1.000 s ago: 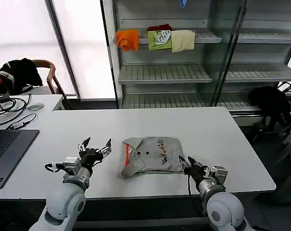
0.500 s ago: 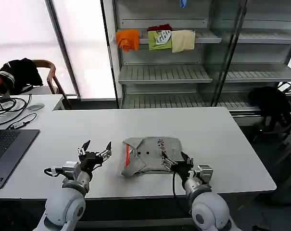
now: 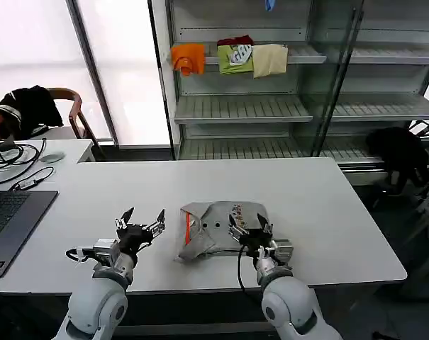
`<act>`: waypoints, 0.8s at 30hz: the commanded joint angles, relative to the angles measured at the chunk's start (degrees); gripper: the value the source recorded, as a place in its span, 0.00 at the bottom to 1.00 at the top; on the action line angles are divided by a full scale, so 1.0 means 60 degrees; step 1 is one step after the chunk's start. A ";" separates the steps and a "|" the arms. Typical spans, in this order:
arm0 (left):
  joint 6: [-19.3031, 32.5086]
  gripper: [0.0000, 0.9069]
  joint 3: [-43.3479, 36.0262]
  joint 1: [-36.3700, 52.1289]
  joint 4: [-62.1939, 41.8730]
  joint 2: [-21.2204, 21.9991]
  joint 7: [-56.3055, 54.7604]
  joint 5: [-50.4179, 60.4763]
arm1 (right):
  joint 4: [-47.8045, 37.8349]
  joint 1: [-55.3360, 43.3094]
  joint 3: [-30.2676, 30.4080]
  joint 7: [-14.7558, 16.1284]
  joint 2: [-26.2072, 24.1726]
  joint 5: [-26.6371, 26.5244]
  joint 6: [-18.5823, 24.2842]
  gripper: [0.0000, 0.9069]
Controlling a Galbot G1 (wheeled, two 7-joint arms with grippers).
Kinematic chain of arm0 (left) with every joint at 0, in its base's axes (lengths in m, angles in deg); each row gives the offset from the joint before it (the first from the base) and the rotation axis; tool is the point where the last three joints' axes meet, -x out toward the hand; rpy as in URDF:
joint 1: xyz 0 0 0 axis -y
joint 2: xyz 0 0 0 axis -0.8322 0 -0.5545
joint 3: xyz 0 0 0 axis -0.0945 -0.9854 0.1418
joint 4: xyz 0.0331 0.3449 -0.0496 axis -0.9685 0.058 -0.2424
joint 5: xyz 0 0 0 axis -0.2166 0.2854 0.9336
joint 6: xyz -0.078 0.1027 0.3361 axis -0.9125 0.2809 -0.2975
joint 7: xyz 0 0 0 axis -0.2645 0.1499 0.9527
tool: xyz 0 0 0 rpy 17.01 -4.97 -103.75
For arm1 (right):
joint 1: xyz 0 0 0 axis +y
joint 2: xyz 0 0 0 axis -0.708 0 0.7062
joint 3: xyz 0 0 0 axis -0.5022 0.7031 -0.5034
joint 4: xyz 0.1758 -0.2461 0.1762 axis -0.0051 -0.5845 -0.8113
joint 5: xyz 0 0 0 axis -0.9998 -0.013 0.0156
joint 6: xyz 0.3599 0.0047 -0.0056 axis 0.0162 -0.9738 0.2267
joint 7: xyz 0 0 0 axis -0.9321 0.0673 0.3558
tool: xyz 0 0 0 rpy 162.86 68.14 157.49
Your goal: Fold and organize the clothes.
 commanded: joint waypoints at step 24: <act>0.0080 1.00 0.0383 -0.0787 0.0498 0.0494 0.0074 0.0293 | -0.4475 -0.3214 0.1288 -0.0410 0.2291 0.1283 -0.1486 1.00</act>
